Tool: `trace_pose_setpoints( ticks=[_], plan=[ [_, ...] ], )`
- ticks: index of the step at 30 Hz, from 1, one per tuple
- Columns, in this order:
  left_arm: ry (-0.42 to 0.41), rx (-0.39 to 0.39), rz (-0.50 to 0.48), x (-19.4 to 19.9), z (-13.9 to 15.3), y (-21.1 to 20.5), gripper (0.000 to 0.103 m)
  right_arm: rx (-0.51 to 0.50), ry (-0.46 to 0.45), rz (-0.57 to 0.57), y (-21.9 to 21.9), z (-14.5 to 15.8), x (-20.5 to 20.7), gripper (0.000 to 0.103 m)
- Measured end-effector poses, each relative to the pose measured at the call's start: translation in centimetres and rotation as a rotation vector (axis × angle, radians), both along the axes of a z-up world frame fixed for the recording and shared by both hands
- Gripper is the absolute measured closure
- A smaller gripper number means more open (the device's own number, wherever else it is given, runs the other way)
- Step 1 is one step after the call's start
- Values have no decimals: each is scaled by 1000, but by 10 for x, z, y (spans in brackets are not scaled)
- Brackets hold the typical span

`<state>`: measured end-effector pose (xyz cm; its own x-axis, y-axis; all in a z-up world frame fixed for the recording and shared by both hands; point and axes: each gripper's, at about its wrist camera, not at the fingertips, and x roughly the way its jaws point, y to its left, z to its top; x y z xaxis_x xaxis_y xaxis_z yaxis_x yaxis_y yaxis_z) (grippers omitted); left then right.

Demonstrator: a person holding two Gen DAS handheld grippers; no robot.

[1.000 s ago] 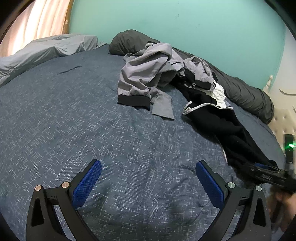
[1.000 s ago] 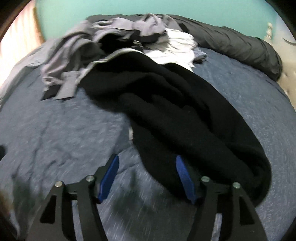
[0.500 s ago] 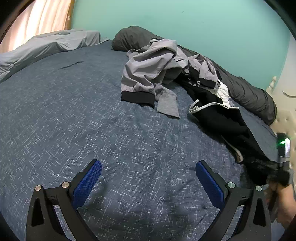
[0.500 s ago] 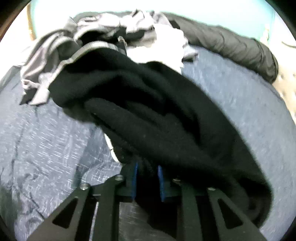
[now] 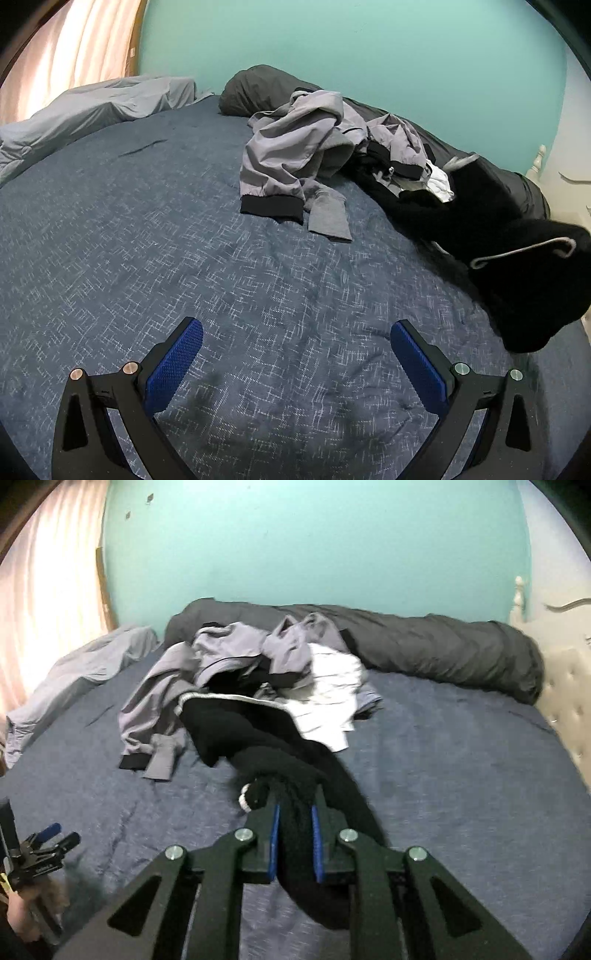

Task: Fold clothes
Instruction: 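Pull the black hoodie out of the pile with the right tool, then lay the black hoodie flat on the bed with the right tool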

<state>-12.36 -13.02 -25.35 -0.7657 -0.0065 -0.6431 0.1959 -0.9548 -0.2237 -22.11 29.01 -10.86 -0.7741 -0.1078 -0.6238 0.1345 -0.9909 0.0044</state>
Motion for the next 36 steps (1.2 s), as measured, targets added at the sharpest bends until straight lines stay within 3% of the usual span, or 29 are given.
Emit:
trace_pose_setpoints(
  ticks=[2,7,11,14,21,30,33,36],
  plan=[
    [-3,-6,-5,0,-1,2,0,-19,-42,-46,18,-3,-3,90],
    [-7,-3,-20,-2,-2,5,0,-93,-220,-181,59,-49,-20,89],
    [-13,3,-27,-8,-4,7,0,-96,-271,-220,70,-73,-26,87],
    [-17,4,-35,-13,-5,11,0,-119,-252,-208,71,-76,-28,85],
    [-21,5,-71,-19,-5,22,0,-64,-223,-159,62,-76,-29,81],
    [-26,2,-127,-20,-4,32,0,9,-251,-53,35,-95,-23,75],
    [-15,-10,-136,-17,0,34,0,51,-244,-4,21,-94,-20,86],
    [1,-33,-137,-10,8,34,0,49,-211,15,14,-77,-13,90]
  ],
)
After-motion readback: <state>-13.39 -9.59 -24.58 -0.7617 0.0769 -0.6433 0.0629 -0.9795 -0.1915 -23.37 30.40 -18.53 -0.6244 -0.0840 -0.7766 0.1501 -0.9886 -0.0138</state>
